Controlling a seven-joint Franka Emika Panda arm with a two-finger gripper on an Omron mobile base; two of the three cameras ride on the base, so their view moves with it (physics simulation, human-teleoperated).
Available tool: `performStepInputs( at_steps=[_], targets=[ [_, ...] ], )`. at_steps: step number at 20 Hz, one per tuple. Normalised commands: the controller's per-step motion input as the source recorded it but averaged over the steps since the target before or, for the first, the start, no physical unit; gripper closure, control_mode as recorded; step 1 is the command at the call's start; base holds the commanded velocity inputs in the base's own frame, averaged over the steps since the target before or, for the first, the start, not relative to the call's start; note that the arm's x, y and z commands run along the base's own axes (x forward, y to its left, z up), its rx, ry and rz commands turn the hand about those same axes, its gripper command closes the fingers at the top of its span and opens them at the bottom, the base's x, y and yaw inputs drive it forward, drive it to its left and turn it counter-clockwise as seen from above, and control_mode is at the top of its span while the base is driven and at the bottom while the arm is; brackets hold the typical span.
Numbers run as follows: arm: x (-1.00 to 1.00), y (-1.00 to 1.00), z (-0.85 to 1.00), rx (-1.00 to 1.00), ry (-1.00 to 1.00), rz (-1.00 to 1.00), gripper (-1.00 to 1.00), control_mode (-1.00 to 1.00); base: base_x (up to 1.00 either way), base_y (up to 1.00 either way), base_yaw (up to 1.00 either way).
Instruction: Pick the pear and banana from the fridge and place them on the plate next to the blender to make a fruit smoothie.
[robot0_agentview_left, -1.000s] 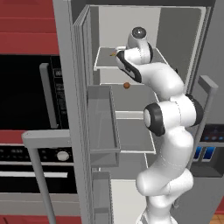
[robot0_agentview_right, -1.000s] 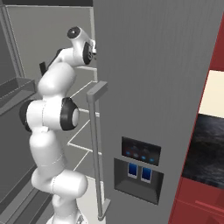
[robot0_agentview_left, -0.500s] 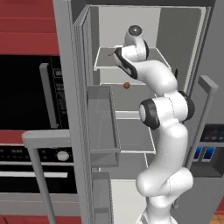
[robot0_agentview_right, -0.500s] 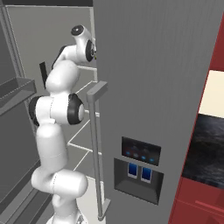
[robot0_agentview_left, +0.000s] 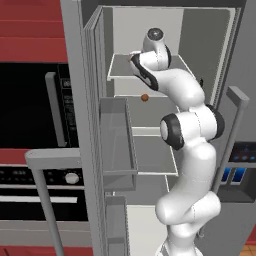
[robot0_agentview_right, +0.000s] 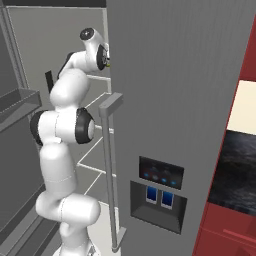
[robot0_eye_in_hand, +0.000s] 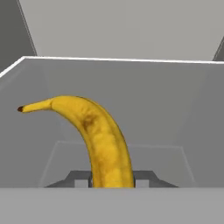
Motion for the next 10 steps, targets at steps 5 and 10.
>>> performStepInputs(
  at_steps=[5,10],
  targets=[
    [-0.88,-0.16,-0.03,0.01,-0.24,0.00,1.00,-1.00,0.00,0.00,0.00],
    [-0.99,0.00,0.07,-0.02,-0.52,0.00,1.00,-1.00,0.00,0.00,0.00]
  ],
)
